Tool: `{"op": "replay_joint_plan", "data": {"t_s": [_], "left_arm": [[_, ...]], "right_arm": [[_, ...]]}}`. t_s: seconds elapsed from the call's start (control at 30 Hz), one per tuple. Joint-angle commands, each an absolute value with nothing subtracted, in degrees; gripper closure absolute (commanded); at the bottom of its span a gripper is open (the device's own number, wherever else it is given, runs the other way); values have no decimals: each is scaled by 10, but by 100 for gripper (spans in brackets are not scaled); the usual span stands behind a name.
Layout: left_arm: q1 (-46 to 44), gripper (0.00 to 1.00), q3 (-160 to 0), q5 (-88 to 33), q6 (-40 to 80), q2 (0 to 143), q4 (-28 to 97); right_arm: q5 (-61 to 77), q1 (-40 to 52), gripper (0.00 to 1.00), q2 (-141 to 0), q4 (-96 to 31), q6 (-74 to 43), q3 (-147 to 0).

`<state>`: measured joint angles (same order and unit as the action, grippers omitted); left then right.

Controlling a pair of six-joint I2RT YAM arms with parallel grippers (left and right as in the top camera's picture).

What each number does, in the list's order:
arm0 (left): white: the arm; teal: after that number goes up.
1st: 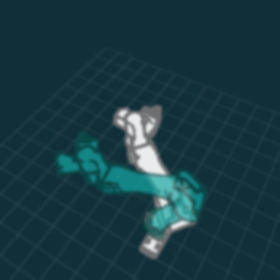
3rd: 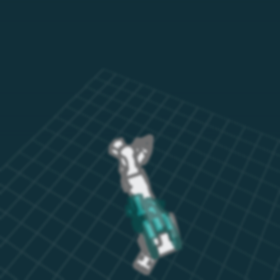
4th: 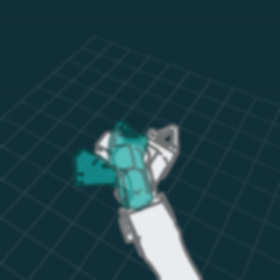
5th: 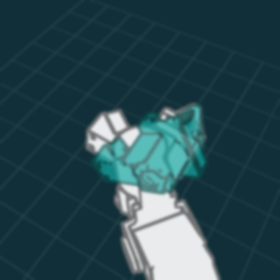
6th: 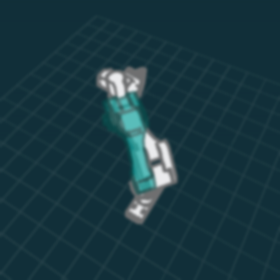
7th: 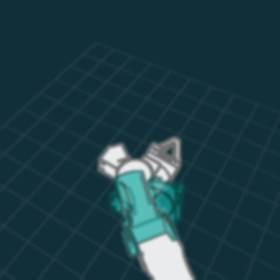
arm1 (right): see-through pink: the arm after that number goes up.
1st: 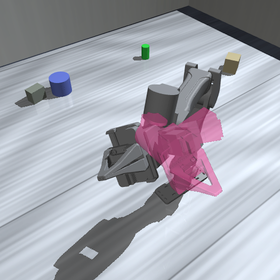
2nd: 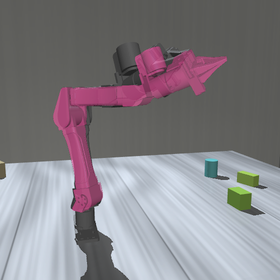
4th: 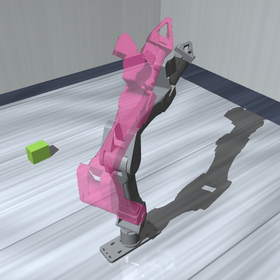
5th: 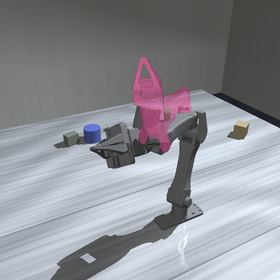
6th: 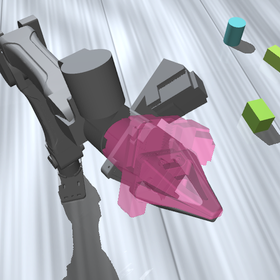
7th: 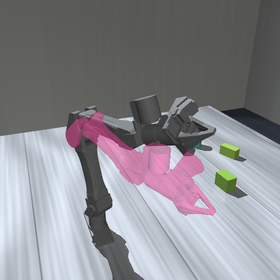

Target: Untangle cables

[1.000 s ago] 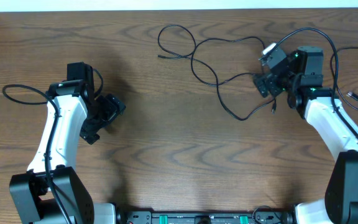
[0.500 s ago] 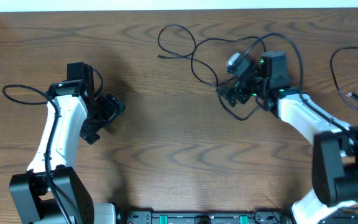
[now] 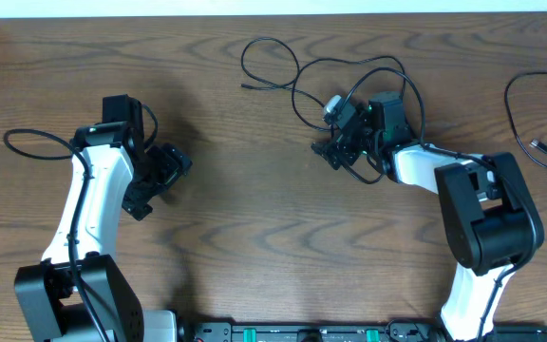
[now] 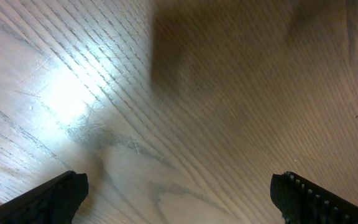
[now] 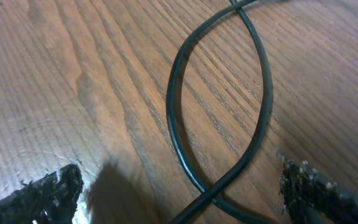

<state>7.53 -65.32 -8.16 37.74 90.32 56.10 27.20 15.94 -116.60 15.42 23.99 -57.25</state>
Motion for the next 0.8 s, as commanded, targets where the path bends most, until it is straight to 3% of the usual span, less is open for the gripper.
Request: {"op": "replay_joint_plan", "data": {"t_s": [0.0,0.37,0.5,0.57,0.7,0.77], "left_arm": [[75,1,-655,-70,383,903,562],[75,1,-655,-70,383,903,562],[75,1,-655,-70,383,903,562],[75,1,-655,-70,383,903,562],[75,1,-655,-70,383,903,562],[75,1,-655,-70,383,903,562]], "right_arm": [[276,162,6,-1188,167,216,-574],[276,162,23,-1193,173,190,-574],[276,162,44,-1193,161,186,-574],[276,162,67,-1193,138,197,-574],[275,162,94,-1193,93,255,-574],[272,162,99,-1193,77,263,-574]]}}
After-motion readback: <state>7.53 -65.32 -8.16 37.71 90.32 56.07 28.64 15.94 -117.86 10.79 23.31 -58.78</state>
